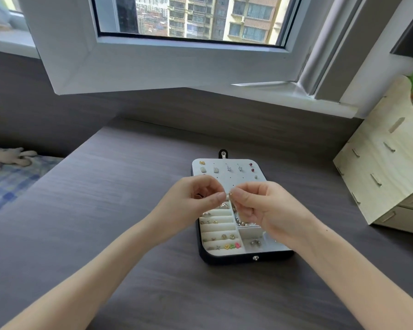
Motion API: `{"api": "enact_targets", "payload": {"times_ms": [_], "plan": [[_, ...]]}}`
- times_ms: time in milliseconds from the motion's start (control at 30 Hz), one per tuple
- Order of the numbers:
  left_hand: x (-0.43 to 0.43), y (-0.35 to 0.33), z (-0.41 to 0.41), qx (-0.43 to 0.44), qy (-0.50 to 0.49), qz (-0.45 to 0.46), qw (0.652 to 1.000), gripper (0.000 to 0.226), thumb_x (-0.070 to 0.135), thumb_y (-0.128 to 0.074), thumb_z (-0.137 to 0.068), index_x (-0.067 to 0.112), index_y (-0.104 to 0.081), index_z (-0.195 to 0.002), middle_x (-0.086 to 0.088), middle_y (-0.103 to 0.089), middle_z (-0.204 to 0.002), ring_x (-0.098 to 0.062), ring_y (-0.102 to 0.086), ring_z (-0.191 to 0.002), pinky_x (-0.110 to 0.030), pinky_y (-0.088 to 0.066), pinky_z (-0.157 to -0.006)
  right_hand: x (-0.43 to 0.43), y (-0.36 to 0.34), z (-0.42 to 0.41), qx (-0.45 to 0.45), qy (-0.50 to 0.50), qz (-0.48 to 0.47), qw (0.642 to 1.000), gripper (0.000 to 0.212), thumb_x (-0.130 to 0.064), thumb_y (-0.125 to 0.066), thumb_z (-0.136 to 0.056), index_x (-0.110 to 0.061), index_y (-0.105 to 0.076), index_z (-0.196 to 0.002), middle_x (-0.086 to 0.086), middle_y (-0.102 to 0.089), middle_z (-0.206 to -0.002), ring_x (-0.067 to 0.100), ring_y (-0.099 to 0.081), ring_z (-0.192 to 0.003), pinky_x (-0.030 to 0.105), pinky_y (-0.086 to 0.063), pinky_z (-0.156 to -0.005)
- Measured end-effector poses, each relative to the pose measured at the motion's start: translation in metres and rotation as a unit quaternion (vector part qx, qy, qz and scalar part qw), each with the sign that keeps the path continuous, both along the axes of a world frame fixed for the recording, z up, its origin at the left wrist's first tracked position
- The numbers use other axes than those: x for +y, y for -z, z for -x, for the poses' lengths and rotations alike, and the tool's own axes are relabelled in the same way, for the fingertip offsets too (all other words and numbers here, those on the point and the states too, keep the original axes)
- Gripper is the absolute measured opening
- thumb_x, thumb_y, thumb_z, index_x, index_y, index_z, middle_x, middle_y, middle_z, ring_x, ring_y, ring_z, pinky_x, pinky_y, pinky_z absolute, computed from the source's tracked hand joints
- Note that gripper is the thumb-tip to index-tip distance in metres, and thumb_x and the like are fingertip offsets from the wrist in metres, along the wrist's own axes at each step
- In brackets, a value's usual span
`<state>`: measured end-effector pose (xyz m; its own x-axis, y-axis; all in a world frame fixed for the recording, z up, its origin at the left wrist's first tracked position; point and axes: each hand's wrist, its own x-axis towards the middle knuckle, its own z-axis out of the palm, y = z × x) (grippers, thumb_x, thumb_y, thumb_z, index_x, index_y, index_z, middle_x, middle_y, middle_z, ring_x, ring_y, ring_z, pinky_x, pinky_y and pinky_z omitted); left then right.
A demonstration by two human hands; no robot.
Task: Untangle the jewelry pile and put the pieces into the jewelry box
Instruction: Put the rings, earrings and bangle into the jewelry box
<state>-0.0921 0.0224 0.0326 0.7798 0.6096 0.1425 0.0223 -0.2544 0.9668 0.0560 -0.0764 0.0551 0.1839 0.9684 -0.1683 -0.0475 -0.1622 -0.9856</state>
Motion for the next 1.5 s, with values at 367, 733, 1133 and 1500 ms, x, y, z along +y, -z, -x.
{"api": "enact_targets", "payload": {"times_ms": [367,733,1133,1500], "plan": [[0.018,0.003,0.006,0.040,-0.134,-0.056,0.989,0.013,0.010,-0.062,-0.088,0.016,-0.071,-0.081,0.022,-0.060,-0.066,0.003,-0.045,-0.063,-0.007,-0.036,-0.059,0.028,-0.020,-0.007,-0.351,-0.121,0.215,0.903,0.018,-0.024,-0.070,-0.083,-0.017,-0.065,-0.067,-0.009,-0.050,-0.054,0.007,-0.043,-0.051,0.021,-0.037,-0.054],[0.016,0.010,0.004,0.055,-0.128,-0.064,0.988,0.011,0.011,-0.063,-0.087,0.017,-0.071,-0.082,0.000,-0.065,-0.080,0.000,-0.046,-0.065,-0.010,-0.037,-0.060,0.032,-0.025,0.006,-0.484,-0.154,0.211,0.835,0.017,-0.026,-0.071,-0.083,-0.022,-0.066,-0.066,-0.009,-0.054,-0.058,0.002,-0.043,-0.045,0.010,-0.032,-0.040],[0.004,0.003,0.006,0.039,-0.093,-0.055,0.993,0.013,0.016,-0.065,-0.087,0.025,-0.072,-0.082,0.006,-0.069,-0.079,-0.001,-0.054,-0.070,-0.019,-0.045,-0.067,-0.002,-0.022,-0.015,-0.102,-0.073,0.071,0.989,0.012,0.003,-0.057,-0.090,-0.001,-0.068,-0.092,0.008,-0.064,-0.070,0.015,-0.058,-0.059,0.025,-0.051,-0.059],[-0.023,-0.010,-0.015,-0.044,0.029,-0.080,0.995,0.006,0.021,-0.069,-0.078,0.015,-0.072,-0.081,-0.003,-0.068,-0.079,-0.005,-0.055,-0.068,-0.018,-0.041,-0.060,-0.028,-0.020,-0.022,0.078,-0.035,0.026,0.996,0.018,0.000,-0.062,-0.077,0.001,-0.055,-0.094,0.017,-0.063,-0.074,0.017,-0.059,-0.056,0.023,-0.051,-0.054]]}}
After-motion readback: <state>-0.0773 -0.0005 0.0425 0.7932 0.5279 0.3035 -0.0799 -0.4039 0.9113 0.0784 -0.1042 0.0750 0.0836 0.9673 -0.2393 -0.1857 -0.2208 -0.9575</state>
